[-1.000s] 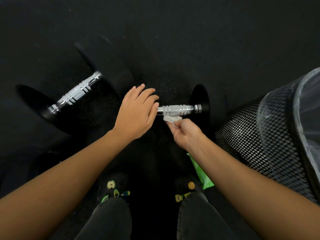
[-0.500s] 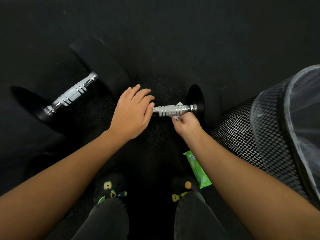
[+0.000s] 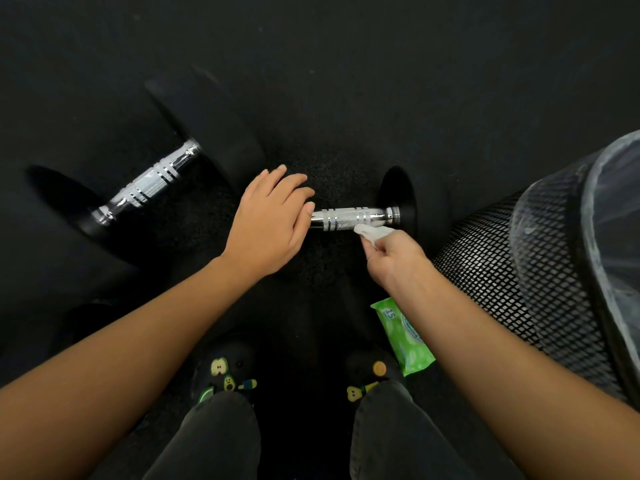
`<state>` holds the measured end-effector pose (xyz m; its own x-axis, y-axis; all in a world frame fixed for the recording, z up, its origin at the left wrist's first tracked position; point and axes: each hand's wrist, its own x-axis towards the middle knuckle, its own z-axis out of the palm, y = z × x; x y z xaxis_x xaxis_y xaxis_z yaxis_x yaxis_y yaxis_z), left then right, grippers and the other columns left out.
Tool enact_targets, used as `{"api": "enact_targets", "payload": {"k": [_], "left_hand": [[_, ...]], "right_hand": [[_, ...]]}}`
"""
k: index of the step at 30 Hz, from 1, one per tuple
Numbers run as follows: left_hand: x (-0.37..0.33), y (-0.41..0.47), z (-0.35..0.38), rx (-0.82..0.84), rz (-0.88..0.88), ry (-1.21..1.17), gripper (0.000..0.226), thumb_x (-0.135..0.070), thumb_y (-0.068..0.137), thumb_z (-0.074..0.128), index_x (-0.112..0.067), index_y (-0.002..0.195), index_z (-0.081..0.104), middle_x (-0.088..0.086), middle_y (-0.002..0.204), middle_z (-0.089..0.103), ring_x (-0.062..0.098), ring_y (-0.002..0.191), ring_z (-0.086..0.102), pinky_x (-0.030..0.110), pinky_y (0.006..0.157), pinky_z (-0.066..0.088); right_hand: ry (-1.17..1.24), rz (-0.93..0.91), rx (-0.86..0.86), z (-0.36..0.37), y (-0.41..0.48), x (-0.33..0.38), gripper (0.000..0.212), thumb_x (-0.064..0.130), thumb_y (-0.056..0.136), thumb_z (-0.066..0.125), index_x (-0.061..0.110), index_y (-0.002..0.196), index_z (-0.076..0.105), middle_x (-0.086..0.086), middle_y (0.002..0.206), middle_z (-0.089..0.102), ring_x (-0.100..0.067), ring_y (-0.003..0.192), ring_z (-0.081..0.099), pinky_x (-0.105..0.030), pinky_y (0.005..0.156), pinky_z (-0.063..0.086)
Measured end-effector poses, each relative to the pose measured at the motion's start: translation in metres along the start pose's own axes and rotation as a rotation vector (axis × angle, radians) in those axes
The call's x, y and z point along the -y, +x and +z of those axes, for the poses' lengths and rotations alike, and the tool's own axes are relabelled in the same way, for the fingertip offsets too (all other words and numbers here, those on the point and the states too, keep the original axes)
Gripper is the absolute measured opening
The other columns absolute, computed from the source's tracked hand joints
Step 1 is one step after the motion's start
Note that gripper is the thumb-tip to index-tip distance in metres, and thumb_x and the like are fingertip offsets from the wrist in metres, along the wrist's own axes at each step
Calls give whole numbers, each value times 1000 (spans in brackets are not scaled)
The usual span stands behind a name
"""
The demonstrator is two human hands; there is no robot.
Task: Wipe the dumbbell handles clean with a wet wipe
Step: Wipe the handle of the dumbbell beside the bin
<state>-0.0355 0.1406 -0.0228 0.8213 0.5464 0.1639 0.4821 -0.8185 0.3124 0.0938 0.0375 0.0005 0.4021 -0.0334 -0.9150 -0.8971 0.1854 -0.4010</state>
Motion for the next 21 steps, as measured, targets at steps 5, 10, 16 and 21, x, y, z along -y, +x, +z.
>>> {"api": "enact_targets", "payload": {"k": [5, 10, 16, 21], "left_hand": [[-1, 0, 0, -5, -2, 5, 38, -28, 95, 37, -10, 110, 67, 7, 121, 63, 30, 124, 49, 42, 108, 30], [-2, 0, -1, 11, -5, 4, 38, -28, 95, 36, -10, 110, 67, 7, 121, 63, 30, 125, 49, 42, 108, 29], [-2, 0, -2, 30, -9, -3, 39, -28, 95, 36, -10, 110, 67, 7, 121, 63, 30, 125, 48, 42, 108, 29], [-3, 1, -3, 22, -34, -35, 39, -27, 95, 35, -10, 109, 68, 7, 120, 63, 29, 125, 48, 42, 108, 29]], "right_hand": [[-267, -359, 124, -10, -3, -17, 39, -17, 83, 36, 5, 89, 67, -10, 94, 67, -28, 107, 60, -37, 97, 48], [-984, -1294, 285, -20, 10, -10, 45, -10, 87, 42, 7, 126, 56, 2, 124, 57, -4, 117, 48, -3, 100, 29], [-1631, -1395, 310, -18, 40, -7, 51, -15, 85, 39, 1, 134, 46, -17, 143, 41, -28, 138, 30, -27, 113, 19], [-1634, -1445, 333, -28, 44, -12, 53, -16, 87, 40, 3, 136, 42, -13, 146, 39, -25, 140, 27, -22, 109, 14]]}}
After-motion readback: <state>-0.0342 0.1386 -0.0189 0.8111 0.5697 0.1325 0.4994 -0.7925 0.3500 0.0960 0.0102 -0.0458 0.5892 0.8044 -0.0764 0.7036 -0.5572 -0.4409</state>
